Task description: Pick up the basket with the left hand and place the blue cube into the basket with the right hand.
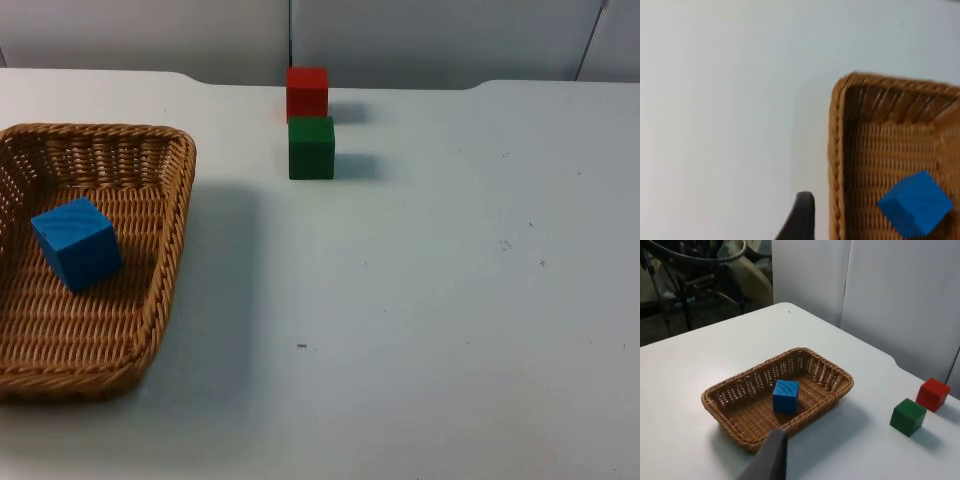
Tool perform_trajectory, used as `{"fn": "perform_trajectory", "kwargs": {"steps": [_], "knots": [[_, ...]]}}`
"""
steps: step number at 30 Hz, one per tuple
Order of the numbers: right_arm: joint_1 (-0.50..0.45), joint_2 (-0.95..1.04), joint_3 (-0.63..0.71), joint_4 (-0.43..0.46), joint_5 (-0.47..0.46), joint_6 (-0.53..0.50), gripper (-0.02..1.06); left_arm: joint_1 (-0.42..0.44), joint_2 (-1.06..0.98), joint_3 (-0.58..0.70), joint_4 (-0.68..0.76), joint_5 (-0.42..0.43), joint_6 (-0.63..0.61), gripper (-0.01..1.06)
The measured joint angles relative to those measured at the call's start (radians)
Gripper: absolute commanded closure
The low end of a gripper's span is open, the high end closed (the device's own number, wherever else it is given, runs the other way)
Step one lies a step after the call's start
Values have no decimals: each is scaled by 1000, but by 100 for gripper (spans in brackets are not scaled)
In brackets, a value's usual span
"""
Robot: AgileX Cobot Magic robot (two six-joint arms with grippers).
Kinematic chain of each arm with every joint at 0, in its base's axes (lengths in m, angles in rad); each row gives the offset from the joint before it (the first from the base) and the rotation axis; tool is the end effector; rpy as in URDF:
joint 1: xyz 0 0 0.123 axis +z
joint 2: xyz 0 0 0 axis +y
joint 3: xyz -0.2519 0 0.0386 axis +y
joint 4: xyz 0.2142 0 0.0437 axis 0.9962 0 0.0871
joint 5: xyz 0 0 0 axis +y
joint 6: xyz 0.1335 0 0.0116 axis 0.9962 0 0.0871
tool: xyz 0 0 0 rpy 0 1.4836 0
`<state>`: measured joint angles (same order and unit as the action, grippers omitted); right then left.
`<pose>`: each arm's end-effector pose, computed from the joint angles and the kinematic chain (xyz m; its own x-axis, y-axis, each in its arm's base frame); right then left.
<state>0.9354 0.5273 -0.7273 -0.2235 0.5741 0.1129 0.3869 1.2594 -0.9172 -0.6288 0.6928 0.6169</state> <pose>0.0907 0.0958 0.3322 -0.1058 -0.2699 -0.9571 -0.7404 0.6639 -0.1054 0.2582 0.0508 0.2509 -0.7022 -0.1795 -0.6890 -0.0446 0.9769 -0.2091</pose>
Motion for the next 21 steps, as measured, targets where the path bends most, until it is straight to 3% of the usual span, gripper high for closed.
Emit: {"fn": "perform_trajectory", "kwargs": {"steps": [6,11,18,21], "knots": [[0,0,0,-16,0,-4,-1,-90,-216,0,-6,0,-17,25],[0,0,52,-23,-20,-4,-1,-277,-433,5,65,9,-80,25],[0,0,94,2,-34,0,-1,-337,-632,86,133,14,-144,25],[0,0,94,8,-43,0,-1,-340,-792,186,183,23,-225,25]]}}
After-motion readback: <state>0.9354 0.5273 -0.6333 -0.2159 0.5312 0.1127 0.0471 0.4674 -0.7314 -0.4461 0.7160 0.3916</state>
